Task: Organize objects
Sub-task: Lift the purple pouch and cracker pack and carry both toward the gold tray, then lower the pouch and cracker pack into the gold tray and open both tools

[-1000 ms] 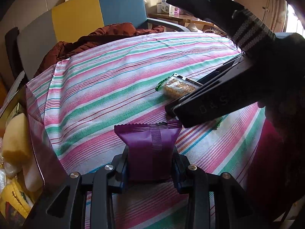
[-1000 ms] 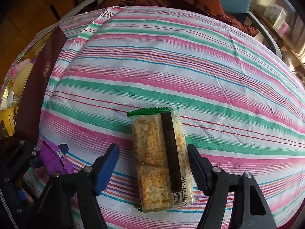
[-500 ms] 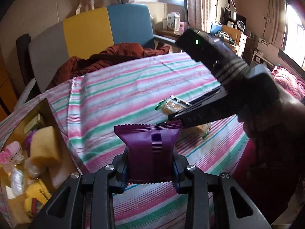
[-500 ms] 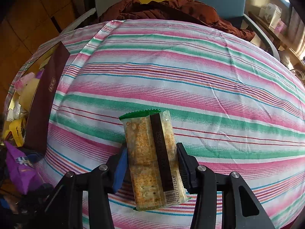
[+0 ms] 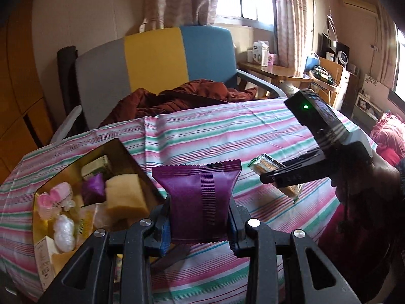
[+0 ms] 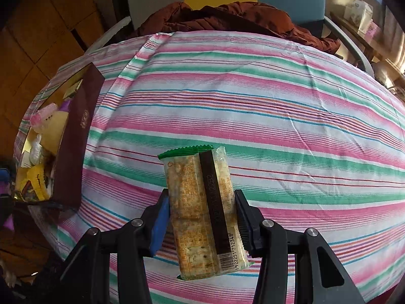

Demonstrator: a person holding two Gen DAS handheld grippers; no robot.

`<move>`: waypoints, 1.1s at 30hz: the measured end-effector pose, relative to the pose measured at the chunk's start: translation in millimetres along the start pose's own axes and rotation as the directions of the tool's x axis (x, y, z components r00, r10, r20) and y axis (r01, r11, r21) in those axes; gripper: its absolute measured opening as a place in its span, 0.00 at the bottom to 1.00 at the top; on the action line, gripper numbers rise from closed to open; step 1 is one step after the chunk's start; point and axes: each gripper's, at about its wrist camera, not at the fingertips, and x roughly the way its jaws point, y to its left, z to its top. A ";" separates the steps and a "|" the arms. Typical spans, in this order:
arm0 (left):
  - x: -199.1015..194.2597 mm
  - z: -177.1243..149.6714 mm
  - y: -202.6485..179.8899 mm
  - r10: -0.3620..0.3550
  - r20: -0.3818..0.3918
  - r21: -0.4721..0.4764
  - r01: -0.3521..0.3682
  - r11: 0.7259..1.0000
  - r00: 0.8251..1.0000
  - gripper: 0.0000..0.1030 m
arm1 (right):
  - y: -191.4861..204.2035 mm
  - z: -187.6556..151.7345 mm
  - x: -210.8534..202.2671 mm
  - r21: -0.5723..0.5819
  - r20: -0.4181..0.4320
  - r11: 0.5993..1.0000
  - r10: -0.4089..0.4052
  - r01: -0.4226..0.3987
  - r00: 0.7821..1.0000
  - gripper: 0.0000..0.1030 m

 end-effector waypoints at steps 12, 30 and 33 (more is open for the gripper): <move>-22.1 -24.3 101.9 0.065 -0.017 -0.250 -0.067 0.966 0.998 0.34 | 92.9 10.4 -27.2 -0.058 0.092 0.977 0.208 -0.203 0.974 0.48; -37.3 -71.6 196.2 0.107 -0.058 -0.498 -0.122 0.859 0.993 0.34 | 200.7 35.8 0.9 -0.092 0.091 0.934 0.353 -0.345 0.931 0.51; -23.5 -64.4 191.5 0.070 -0.065 -0.503 -0.094 0.859 0.995 0.34 | 201.7 35.2 5.3 -0.077 0.089 0.934 0.354 -0.348 0.931 0.53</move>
